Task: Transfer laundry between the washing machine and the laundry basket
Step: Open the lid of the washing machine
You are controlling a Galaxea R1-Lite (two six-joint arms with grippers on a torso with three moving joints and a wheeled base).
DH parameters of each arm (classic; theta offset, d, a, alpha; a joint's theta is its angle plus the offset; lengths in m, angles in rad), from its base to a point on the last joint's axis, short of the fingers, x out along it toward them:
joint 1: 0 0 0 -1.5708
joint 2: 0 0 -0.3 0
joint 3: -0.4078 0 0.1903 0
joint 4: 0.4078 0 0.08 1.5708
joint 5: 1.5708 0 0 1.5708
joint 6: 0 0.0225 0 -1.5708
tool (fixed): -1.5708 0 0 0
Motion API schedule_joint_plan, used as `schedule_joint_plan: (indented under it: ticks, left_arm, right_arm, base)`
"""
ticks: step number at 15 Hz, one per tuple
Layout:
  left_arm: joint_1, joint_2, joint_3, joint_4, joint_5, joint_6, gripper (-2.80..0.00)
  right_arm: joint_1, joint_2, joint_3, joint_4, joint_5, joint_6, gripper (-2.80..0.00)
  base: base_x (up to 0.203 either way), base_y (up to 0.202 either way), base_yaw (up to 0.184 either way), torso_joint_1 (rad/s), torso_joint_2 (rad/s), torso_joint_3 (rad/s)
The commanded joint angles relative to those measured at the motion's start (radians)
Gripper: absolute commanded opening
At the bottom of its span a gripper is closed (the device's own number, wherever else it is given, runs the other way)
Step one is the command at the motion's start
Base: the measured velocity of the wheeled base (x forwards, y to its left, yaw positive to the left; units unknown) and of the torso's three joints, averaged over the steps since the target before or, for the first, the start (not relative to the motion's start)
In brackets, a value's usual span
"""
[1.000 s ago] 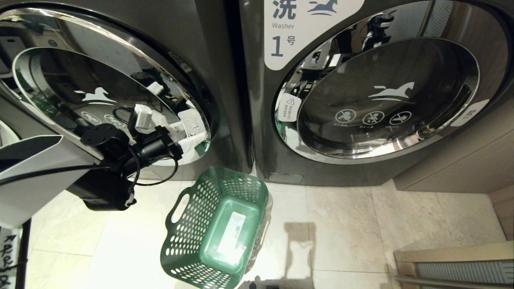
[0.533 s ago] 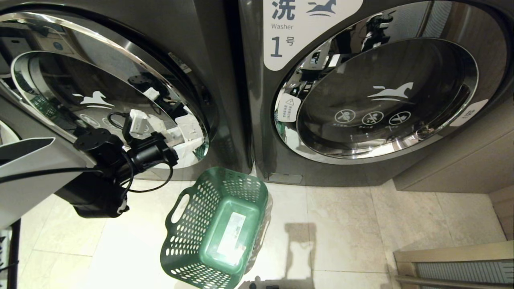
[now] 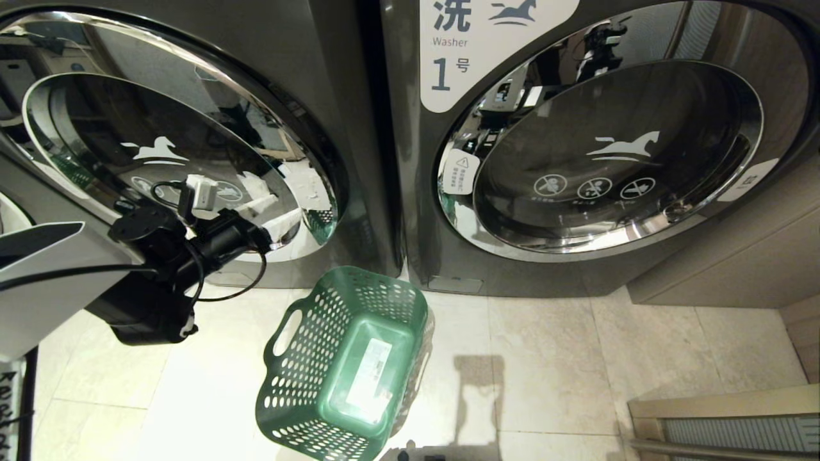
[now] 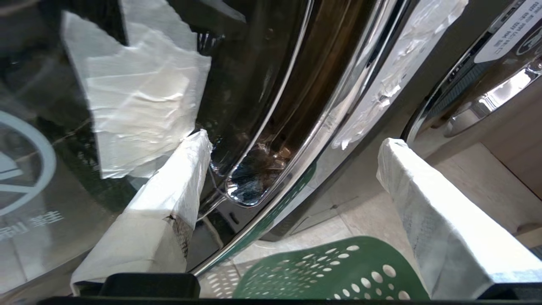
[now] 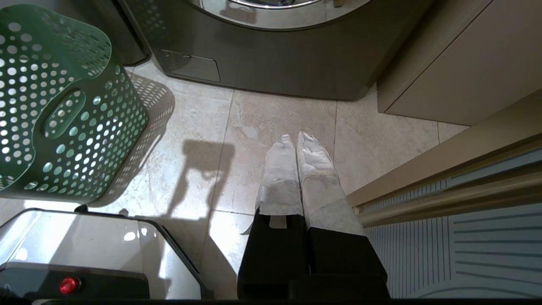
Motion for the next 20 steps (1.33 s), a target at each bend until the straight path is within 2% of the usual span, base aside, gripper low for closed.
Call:
schedule_joint_plan:
  ticks: [1,2,4,5,7,9,13,15,16,18,20]
  left_arm:
    - [0.002,-0.029,0.017,-0.01,-0.003,0.0,0.0]
    - [0.002,-0.061,0.041,-0.01,-0.003,0.001,0.0]
    - [0.001,-0.173,0.181,-0.01,0.004,0.009,0.0]
    - [0.002,-0.249,0.254,-0.01,0.03,0.02,0.0]
    - [0.007,-0.44,0.377,-0.01,0.137,0.025,0.0]
    - [0.037,-0.673,0.443,-0.01,0.242,-0.003,0.0]
    - [0.182,-1.098,0.494,0.014,0.348,-0.043,0.0]
    - [0.226,-1.245,0.486,0.033,0.363,-0.047,0.0]
    - [0.241,-1.311,0.478,0.045,0.347,-0.049,0.0]
    - [0.256,-1.398,0.467,0.065,0.245,-0.053,0.0]
    - [0.261,-1.412,0.443,0.072,0.218,-0.056,0.0]
  right_arm:
    - [0.0,0.001,-0.001,-0.001,0.001,-0.001,-2.8]
    - [0.0,0.002,-0.001,-0.001,0.001,-0.001,-2.8]
    - [0.0,0.002,0.0,0.001,0.001,-0.001,-2.8]
    - [0.0,0.002,-0.001,-0.001,0.001,-0.001,-2.8]
    - [0.0,0.002,-0.001,-0.001,0.001,-0.001,-2.8]
    - [0.0,0.002,-0.001,0.0,0.001,-0.001,-2.8]
    - [0.0,0.002,0.0,0.001,0.001,-0.001,-2.8]
    - [0.0,0.002,-0.001,0.001,0.001,-0.001,-2.8]
    - [0.0,0.002,-0.001,-0.001,0.001,-0.001,-2.8]
    - [0.0,0.002,0.0,0.001,0.001,-0.001,-2.8]
    - [0.0,0.002,-0.001,-0.001,0.001,-0.001,-2.8]
  base:
    - [0.0,0.0,0.0,0.0,0.0,0.0]
    - [0.0,0.0,0.0,0.0,0.0,0.0]
    - [0.0,0.0,0.0,0.0,0.0,0.0]
    - [0.0,0.0,0.0,0.0,0.0,0.0]
    - [0.0,0.0,0.0,0.0,0.0,0.0]
    - [0.0,0.0,0.0,0.0,0.0,0.0]
    - [0.0,0.0,0.0,0.0,0.0,0.0]
    - [0.0,0.0,0.0,0.0,0.0,0.0]
    - [0.0,0.0,0.0,0.0,0.0,0.0]
    - [0.0,0.0,0.0,0.0,0.0,0.0]
    - [0.0,0.0,0.0,0.0,0.0,0.0]
